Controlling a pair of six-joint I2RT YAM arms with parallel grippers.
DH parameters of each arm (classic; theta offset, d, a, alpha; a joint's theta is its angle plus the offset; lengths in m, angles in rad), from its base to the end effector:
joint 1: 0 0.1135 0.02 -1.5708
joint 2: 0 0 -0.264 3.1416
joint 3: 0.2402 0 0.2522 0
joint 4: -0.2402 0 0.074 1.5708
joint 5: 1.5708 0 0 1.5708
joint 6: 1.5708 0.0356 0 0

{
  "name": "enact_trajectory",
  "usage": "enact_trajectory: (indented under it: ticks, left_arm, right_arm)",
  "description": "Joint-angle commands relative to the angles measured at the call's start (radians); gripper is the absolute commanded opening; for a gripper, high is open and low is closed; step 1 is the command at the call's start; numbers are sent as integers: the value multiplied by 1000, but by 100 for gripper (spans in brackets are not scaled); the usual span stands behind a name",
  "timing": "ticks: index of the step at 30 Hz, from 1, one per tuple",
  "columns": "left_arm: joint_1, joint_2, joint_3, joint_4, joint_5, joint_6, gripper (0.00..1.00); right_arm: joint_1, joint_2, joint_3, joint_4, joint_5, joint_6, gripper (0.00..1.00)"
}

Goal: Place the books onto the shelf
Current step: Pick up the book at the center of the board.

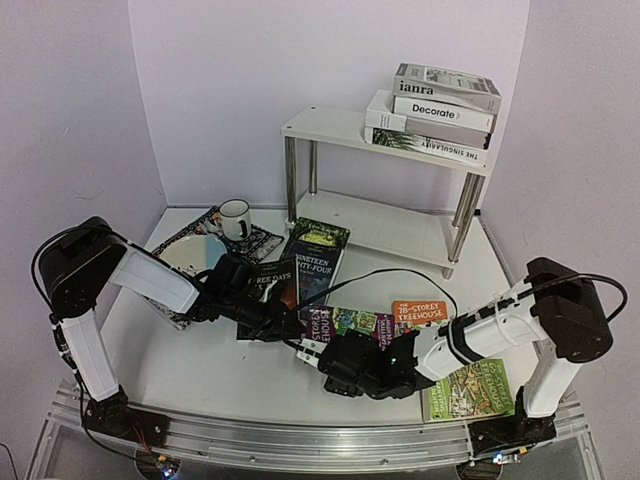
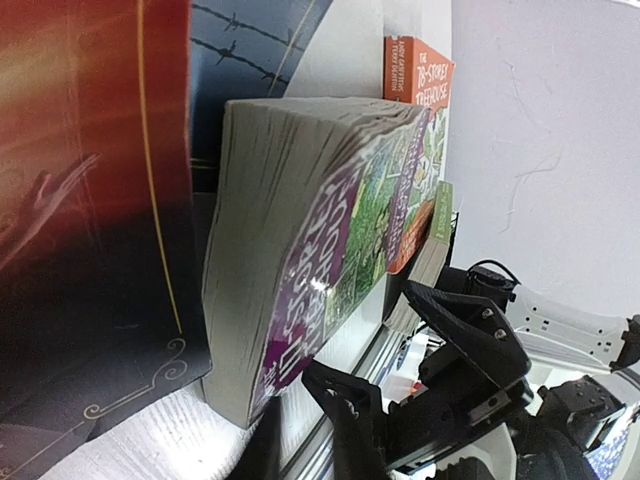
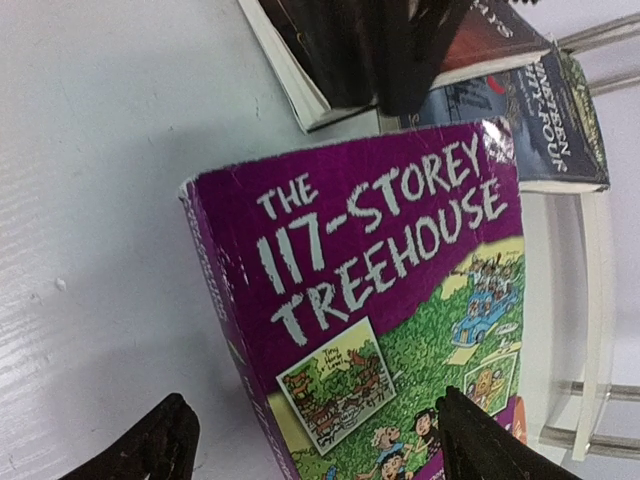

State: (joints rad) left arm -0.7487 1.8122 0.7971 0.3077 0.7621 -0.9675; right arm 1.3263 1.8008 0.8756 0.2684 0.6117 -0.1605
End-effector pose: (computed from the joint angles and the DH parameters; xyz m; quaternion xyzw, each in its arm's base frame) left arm 0.2317 -0.2488 0.1286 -0.0626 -0.8551 0.5147 0.0016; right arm 0.1063 0.3416 0.1480 -0.4813 0.7199 0.0060 0.5000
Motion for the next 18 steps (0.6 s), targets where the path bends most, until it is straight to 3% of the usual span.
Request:
enact_trajectory:
  ticks: [1, 3, 5, 10, 18]
  left_arm:
    - [-22, -23, 16, 36, -31, 7, 43]
    - [-40, -28, 22, 36, -54, 13, 55]
    - [-54, -28, 22, 35, -82, 18, 61]
    - [-66, -29, 1, 34, -140, 16, 62]
    - [-88, -28, -16, 31, -200, 8, 60]
  right_arm:
    - [-81, -101, 2, -170, -59, 163, 83]
    - [-136, -155, 4, -224, -125, 255, 83]
    - [-187, -212, -9, -259, -196, 346, 82]
    - [-319, -313, -56, -315, -374, 573, 75]
    - [-472, -260, -81, -322, -636, 743, 71]
